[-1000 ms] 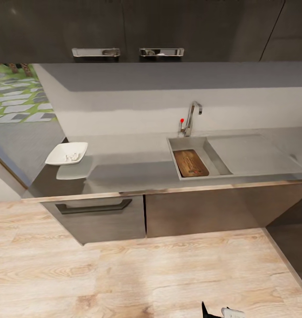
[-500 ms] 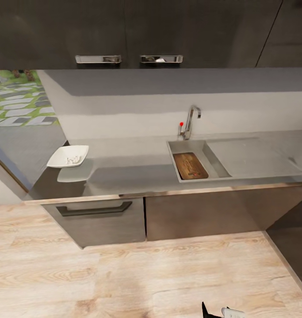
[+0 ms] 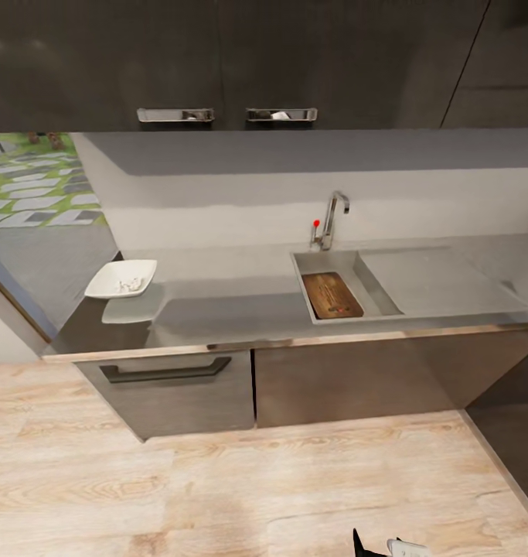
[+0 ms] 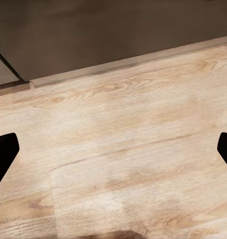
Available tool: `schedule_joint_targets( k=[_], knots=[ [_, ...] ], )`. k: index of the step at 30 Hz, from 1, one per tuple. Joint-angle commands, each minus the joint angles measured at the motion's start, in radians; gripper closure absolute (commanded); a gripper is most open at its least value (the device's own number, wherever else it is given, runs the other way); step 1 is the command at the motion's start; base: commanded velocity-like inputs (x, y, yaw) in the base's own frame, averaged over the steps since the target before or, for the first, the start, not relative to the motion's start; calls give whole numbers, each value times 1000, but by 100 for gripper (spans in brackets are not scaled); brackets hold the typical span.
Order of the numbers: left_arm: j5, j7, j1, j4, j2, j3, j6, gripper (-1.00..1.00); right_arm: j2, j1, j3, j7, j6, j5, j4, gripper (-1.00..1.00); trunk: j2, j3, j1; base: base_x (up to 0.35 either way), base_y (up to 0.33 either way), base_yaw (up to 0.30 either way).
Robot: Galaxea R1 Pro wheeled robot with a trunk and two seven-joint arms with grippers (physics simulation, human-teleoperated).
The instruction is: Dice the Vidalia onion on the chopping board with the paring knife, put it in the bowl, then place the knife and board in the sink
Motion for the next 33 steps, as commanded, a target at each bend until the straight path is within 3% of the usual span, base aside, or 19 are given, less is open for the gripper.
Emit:
schedule_joint_targets(
  k=[1, 33],
  knots=[
    [9, 7, 0, -2, 1, -6, -2, -100, -1, -2, 8, -10, -4, 0, -4, -100, -2, 0, 1, 0, 0, 0],
    [8, 7, 0, -3, 1, -6, -2, -100, -1, -2, 8, -10, -5, 0, -4, -100, -2, 51, 1, 0, 0, 8]
  ],
)
